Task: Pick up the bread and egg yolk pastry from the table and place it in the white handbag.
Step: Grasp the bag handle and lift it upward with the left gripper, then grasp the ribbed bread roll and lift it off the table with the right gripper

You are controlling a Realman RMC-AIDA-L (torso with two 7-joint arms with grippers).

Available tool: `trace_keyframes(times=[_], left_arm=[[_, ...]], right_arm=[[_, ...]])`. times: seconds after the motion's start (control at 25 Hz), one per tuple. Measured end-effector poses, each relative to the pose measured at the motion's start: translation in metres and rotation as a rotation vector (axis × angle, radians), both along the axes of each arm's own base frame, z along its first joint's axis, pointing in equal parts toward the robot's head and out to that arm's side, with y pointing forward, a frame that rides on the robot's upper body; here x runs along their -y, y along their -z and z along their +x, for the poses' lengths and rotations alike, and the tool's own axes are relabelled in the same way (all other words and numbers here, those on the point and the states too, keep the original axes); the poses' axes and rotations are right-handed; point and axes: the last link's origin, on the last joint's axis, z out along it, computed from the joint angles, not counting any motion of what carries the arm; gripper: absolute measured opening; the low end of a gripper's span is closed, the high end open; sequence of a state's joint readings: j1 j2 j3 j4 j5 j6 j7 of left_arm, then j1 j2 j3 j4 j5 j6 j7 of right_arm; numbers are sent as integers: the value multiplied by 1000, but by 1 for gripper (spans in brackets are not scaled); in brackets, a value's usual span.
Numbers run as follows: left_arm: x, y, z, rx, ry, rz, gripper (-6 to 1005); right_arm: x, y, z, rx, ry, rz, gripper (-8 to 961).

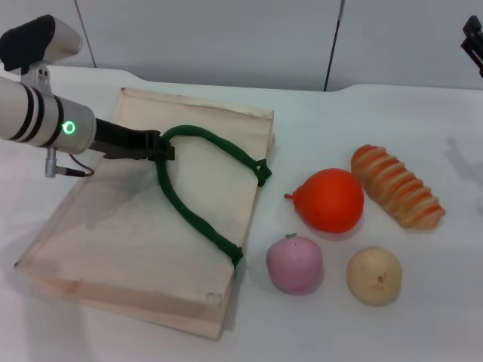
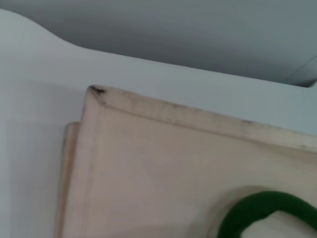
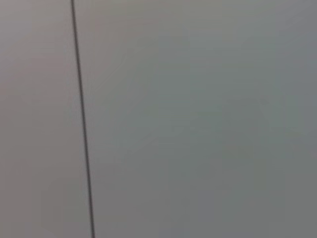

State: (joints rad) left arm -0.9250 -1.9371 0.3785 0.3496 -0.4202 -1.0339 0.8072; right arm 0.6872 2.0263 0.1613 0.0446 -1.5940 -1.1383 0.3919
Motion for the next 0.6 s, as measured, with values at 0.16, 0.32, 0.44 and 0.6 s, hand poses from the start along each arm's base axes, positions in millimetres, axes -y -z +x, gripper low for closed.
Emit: trace_keyframes(times=[0.16, 0.32, 0.44, 0.6], left_arm=[[0, 0, -1, -6, -1, 4, 365], [0, 0, -3, -22, -1, -1, 204], [0, 1, -3, -27, -2, 6, 124], [-2, 2, -1, -13, 7, 25, 124]], right_arm=[[1, 1, -2, 2, -17, -3, 892], [1, 2, -3, 12, -28, -12, 892], [2, 1, -5, 12, -39, -6, 892], [4, -2, -3, 19, -48, 10, 892]])
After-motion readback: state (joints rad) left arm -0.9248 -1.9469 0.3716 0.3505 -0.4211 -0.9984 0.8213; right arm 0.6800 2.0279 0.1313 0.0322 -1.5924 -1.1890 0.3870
